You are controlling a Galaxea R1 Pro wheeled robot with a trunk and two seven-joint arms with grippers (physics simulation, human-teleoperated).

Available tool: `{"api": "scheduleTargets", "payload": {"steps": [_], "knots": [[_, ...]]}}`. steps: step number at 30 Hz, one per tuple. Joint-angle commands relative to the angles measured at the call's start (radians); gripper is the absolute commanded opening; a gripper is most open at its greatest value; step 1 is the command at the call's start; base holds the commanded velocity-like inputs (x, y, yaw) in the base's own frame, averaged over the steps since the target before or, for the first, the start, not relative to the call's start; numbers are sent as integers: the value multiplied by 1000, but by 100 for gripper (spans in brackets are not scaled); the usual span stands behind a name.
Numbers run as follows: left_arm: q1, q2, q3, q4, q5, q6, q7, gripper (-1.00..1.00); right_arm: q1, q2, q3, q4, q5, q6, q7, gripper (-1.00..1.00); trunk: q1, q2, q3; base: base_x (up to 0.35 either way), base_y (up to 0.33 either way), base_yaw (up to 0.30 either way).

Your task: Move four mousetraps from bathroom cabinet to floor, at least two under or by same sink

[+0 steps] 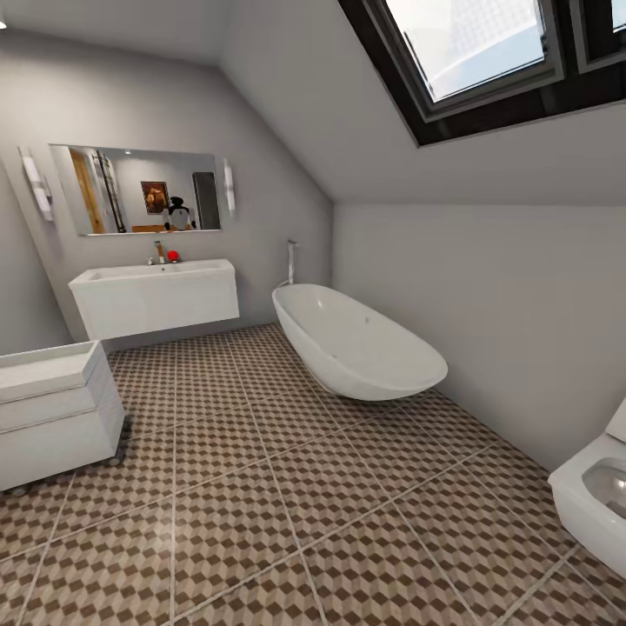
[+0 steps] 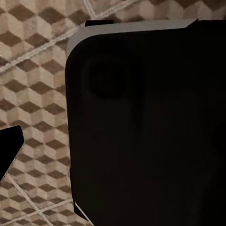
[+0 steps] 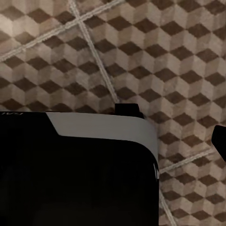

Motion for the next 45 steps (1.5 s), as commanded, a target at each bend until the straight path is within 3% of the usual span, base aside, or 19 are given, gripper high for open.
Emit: {"api": "scheduleTargets", "payload": {"steps": [1, 13, 14, 16, 17, 20, 30, 33, 38, 45], "knots": [[0, 1, 0, -6, -1, 0, 0, 100, 0, 0, 0, 0, 1, -6, 0, 100, 0, 0, 0, 0, 0, 0], [-2, 66, 1, -73, 3, 1, 7, 100, -6, 1, 4, -12, 9, -38, 0, 100, 0, 0, 0, 0, 0, 0], [-2, 71, 1, -173, 3, 1, 7, 100, -8, 1, 4, -15, 12, -37, 0, 100, 0, 0, 0, 0, 0, 0], [-3, 70, 1, -196, 3, 1, 8, 100, -10, 1, 5, -25, 20, -37, -2, 100, 0, 0, 0, 0, 0, 0], [-8, 56, 1, -248, 4, 2, 9, 100, -16, 1, 5, -77, 44, -33, -5, 100, 0, 0, 0, 0, 0, 0], [-13, 44, 1, -273, 3, 7, 9, 100, -17, 1, 5, -111, 50, -32, -7, 100, 0, 0, 0, 0, 0, 0], [-18, 18, -2, -376, -4, 15, 10, 100, -18, 3, 5, -187, 55, -30, -6, 100, 0, 0, 0, 0, 0, 0], [-19, 6, -3, -452, -5, 25, 17, 100, -19, 4, 5, -260, 53, -26, -5, 100, 0, 0, 0, 0, 0, 0], [-21, 2, -1, -518, 3, 89, 20, 100, -19, 3, 6, -290, 53, -25, -3, 100, 0, 0, 0, 0, 0, 0], [-26, 1, -1, -537, 5, 144, 21, 100, -19, 1, 11, -288, 61, -29, 0, 100, 0, 0, 0, 0, 0, 0]]}}
